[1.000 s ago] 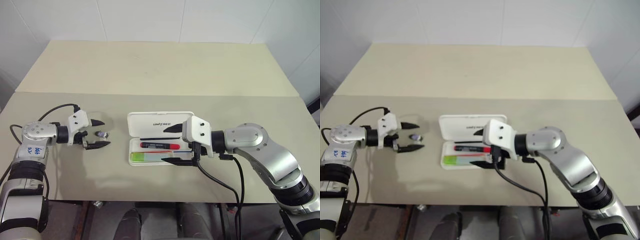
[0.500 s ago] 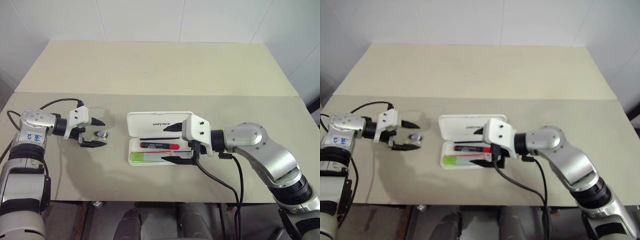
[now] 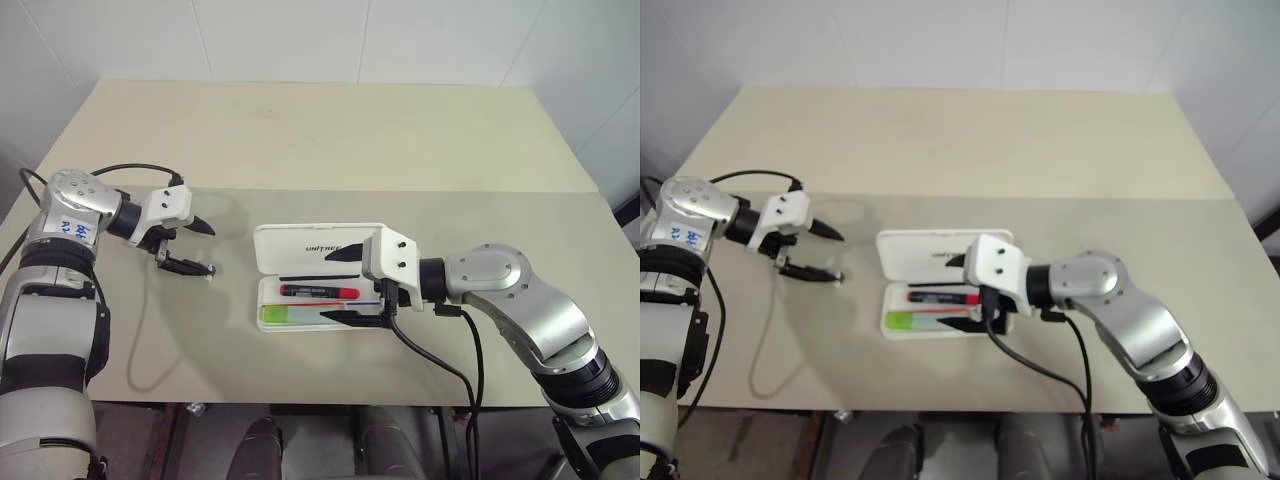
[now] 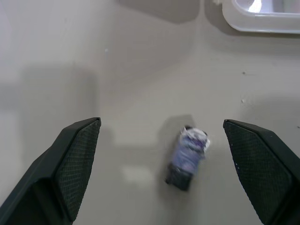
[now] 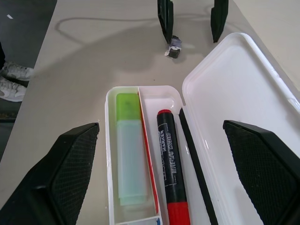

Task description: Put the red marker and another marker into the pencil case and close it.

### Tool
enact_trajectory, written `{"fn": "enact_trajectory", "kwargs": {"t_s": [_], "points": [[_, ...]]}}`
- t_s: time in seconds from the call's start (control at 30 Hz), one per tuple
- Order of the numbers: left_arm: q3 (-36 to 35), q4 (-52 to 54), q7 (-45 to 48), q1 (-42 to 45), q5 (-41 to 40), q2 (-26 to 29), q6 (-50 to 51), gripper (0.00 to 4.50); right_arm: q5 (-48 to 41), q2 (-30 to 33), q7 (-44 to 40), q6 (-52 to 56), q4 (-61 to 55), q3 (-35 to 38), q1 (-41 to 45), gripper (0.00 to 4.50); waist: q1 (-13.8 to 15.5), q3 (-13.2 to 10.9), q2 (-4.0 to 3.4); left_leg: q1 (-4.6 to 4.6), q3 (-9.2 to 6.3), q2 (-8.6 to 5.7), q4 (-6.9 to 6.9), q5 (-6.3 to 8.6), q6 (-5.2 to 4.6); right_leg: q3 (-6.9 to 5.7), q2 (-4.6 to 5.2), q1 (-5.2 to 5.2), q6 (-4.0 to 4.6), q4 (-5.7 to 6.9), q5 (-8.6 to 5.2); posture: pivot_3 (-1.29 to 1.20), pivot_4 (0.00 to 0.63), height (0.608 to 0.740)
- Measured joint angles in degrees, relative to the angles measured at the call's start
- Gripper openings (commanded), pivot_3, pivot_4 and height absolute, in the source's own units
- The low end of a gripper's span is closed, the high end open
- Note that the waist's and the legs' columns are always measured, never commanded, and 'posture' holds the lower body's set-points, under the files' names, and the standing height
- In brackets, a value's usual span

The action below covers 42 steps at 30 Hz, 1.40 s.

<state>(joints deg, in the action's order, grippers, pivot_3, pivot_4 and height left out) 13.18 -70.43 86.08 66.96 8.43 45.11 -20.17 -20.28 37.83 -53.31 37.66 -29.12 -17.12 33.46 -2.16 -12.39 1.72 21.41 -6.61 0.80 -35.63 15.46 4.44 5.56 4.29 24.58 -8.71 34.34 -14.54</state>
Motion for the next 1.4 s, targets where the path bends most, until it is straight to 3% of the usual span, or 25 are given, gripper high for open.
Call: {"fn": "enact_trajectory", "kwargs": {"t_s": [0.67,0.77,1.13,1.4], "points": [[11.11,-2.57,0.00,2.05,3.26,1.05,-3.51,4.50,0.01,0.01,-0.22,0.00,0.01,0.00,-0.01,4.48,-0.20,-0.01,0.02,0.01,-0.01,0.00,-0.02,0.00,-0.01,0.00,0.00,0.00,-0.01,0.05,-0.01,0.00,0.150,0.740],[11.16,-2.63,0.00,2.07,4.19,1.04,-4.27,3.95,0.01,0.01,-0.09,0.00,0.01,0.00,-0.01,4.50,-0.21,-0.01,0.02,0.01,-0.01,0.00,-0.02,0.00,-0.01,0.00,0.00,0.00,-0.01,0.05,-0.01,0.00,0.150,0.740],[9.84,-2.76,0.00,2.08,6.17,0.26,-6.23,0.52,0.01,0.02,0.26,0.27,0.00,0.00,-0.01,4.50,-0.31,-0.01,0.02,0.00,-0.01,0.00,-0.03,0.00,-0.01,0.00,0.00,0.00,-0.01,0.07,-0.01,0.00,0.150,0.740],[7.27,-3.89,0.00,2.04,4.99,-0.70,-6.28,0.38,-0.02,0.88,0.22,0.42,-0.09,0.11,-0.27,4.50,-0.30,-0.01,0.02,0.01,-0.02,0.00,-0.08,0.00,-0.01,0.00,0.00,0.00,-0.01,0.11,-0.01,0.00,0.150,0.740]]}}
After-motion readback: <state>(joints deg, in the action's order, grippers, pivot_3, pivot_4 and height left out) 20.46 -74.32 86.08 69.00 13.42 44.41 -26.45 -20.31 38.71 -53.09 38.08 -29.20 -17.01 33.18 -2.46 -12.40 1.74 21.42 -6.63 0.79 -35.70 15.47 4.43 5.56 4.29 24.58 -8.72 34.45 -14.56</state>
